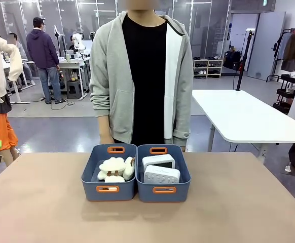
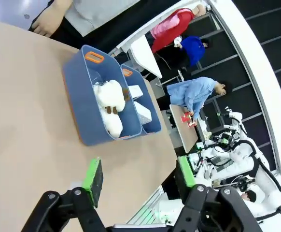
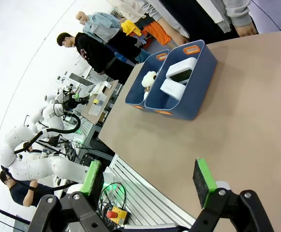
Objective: Sort the digital clocks into the basket.
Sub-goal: Pick up the Digital clock from the table and place it into the empty Plastic storage basket.
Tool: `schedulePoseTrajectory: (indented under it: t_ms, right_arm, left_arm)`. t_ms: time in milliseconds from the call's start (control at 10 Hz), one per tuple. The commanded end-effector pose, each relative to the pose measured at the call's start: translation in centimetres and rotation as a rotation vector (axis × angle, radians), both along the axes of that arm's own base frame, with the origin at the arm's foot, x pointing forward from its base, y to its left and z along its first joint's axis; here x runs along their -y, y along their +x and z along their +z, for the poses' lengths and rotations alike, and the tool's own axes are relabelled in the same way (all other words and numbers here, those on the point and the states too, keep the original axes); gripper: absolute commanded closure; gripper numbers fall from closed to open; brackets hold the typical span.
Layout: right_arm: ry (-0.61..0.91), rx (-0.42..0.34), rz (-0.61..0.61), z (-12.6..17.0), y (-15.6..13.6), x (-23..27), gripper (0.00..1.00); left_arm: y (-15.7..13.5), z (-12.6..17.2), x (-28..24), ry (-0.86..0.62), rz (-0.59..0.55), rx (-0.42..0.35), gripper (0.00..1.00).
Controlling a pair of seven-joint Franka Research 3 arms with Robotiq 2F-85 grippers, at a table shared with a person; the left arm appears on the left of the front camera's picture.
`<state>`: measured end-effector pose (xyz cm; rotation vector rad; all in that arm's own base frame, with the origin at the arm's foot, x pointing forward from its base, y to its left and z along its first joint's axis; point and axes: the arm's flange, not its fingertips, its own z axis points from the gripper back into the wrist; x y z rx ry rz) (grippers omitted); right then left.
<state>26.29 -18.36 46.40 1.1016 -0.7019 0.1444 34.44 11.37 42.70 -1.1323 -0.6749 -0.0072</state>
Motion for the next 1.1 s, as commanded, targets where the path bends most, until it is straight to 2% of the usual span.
schedulePoseTrajectory:
  t_ms: [0, 1000]
  right_arm:
    - [0.002, 0.010, 0.005, 0.23, 0.08, 0.12, 0.05]
    - [0.002, 0.010, 0.005, 0.23, 0.08, 0.12, 0.05]
  left_arm:
    - [0.55, 0.45, 2.33, 0.034, -0.077, 0.044, 0.22]
    - [0.55, 0.45, 2.33, 0.034, -0.077, 0.044, 0.22]
